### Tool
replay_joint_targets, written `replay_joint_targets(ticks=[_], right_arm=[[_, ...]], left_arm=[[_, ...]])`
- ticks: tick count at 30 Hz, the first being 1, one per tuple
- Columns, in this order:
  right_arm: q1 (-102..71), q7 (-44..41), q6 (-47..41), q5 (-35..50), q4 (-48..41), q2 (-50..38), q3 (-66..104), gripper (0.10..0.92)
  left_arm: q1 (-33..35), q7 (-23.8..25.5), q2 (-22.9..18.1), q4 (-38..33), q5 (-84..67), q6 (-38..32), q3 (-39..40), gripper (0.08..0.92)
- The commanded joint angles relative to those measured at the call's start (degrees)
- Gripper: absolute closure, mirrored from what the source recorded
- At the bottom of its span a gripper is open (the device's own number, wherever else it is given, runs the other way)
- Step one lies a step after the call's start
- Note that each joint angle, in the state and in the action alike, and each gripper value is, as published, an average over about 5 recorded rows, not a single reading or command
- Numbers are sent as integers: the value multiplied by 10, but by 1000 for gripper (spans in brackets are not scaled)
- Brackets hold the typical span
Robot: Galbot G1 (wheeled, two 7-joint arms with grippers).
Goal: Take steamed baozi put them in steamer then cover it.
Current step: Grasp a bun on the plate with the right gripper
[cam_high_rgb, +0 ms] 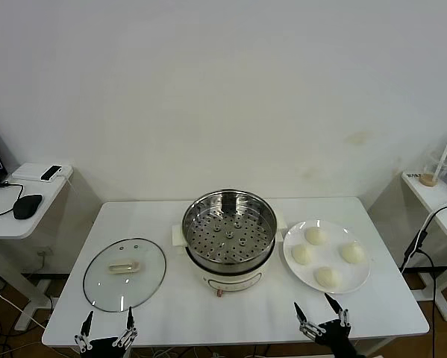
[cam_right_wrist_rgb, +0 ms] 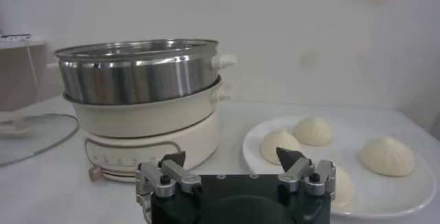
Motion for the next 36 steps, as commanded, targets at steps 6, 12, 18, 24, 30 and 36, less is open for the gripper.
replay_joint_targets(ticks=[6,12,18,24,30,36], right_arm=[[104,-49,-53,-147,-22,-103,69,203],[192,-138,-96,-225,-80,-233,82,203],[334,-204,-88,-283,-189,-390,10,203],[546,-289,-49,-310,-313,-469,-197,203],[781,-411,-21,-298,-401,-467,-469,203],[918,-502,-14,-276,-478,-414,-623,203]], left_arm=[[-14,33,8,-23,1,44,-1,177],[-27,80,13,-20,35,41,-17,177],[-31,85,21,-9,35,40,-23,177],[-31,86,20,-11,39,40,-26,177],[-34,84,16,-11,38,40,-32,177],[-33,84,12,-12,40,39,-37,177]])
